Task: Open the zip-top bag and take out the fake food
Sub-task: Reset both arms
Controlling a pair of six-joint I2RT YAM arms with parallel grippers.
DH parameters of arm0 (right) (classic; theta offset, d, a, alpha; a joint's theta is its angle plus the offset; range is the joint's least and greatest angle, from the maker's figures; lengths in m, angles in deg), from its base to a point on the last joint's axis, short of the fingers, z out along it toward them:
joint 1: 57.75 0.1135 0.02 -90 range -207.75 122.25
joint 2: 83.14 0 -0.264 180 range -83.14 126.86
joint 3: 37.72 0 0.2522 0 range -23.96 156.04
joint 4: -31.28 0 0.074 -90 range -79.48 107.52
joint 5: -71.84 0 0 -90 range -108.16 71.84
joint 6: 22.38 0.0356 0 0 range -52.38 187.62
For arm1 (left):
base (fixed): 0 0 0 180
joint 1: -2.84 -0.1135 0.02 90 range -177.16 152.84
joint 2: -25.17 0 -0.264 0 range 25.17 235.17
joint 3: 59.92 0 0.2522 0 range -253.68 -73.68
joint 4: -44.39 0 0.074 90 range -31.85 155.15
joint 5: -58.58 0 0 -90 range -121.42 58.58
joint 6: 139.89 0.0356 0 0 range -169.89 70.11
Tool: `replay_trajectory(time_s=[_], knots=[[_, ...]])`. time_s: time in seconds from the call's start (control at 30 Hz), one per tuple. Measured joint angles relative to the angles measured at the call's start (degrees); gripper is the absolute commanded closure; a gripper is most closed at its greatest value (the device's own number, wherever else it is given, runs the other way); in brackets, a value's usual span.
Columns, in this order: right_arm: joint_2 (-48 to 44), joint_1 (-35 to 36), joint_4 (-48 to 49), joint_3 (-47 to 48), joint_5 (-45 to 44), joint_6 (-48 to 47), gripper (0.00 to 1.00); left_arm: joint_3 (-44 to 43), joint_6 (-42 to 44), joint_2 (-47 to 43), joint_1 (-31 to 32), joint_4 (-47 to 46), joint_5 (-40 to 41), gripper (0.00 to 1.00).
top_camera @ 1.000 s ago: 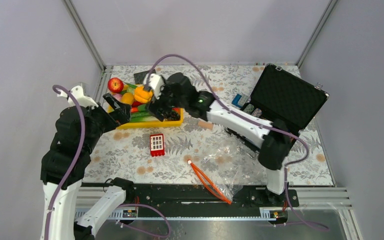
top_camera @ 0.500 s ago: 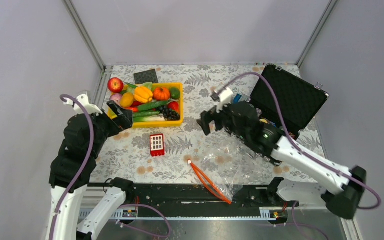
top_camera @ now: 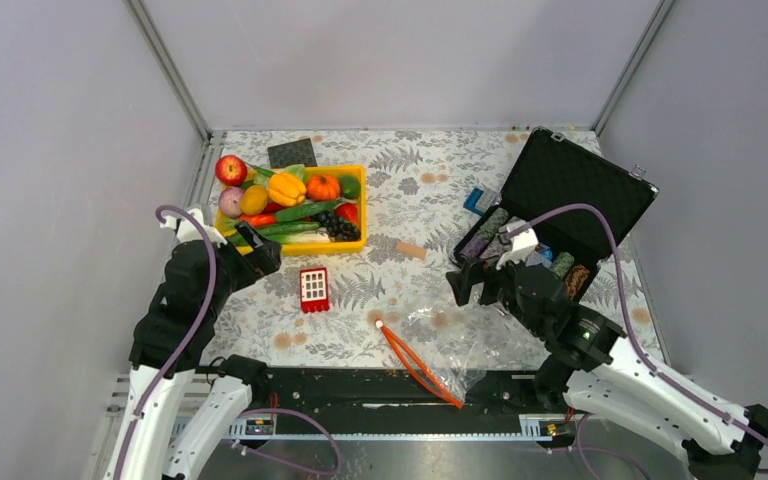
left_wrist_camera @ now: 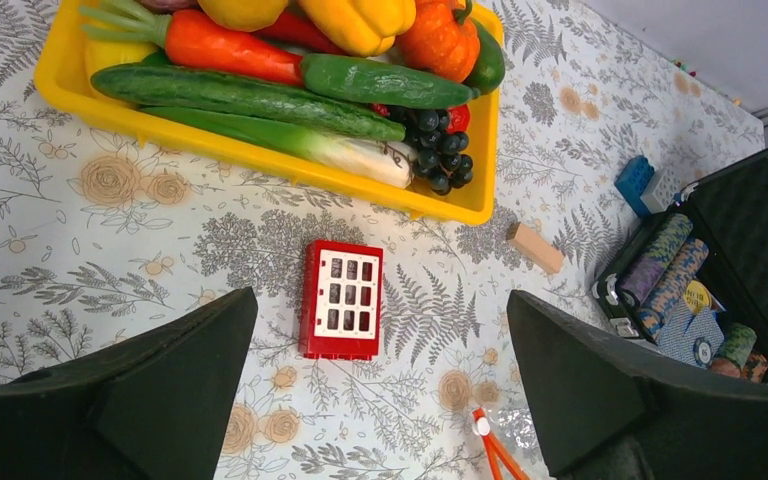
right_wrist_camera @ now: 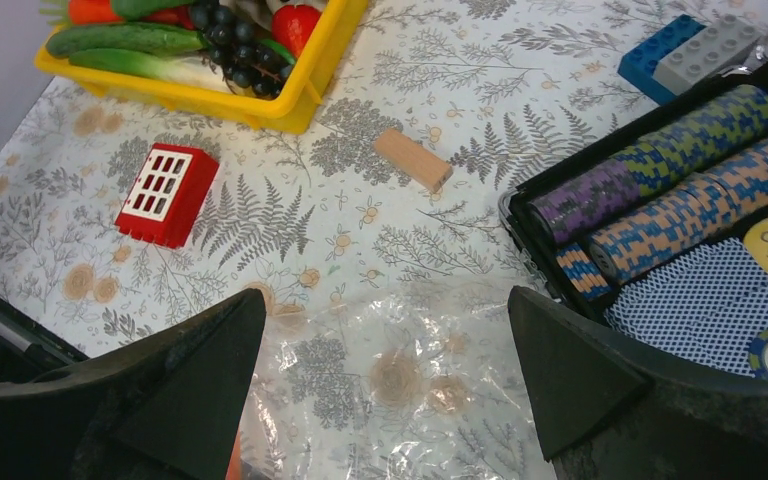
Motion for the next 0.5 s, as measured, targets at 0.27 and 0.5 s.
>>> replay_trajectory(time_s=[0.27, 0.5], knots=[[-4.52, 0.00, -2.45, -1.11, -2.51, 1.46, 0.00, 2.84, -0.11, -0.04, 0.00, -1.97, 0.83, 0.01], [-4.07, 0.00, -2.95, -2.60, -2.58, 1.44, 0.00, 4.74, 0.00, -0.26, 0.00, -2.19, 1.60, 0.01]])
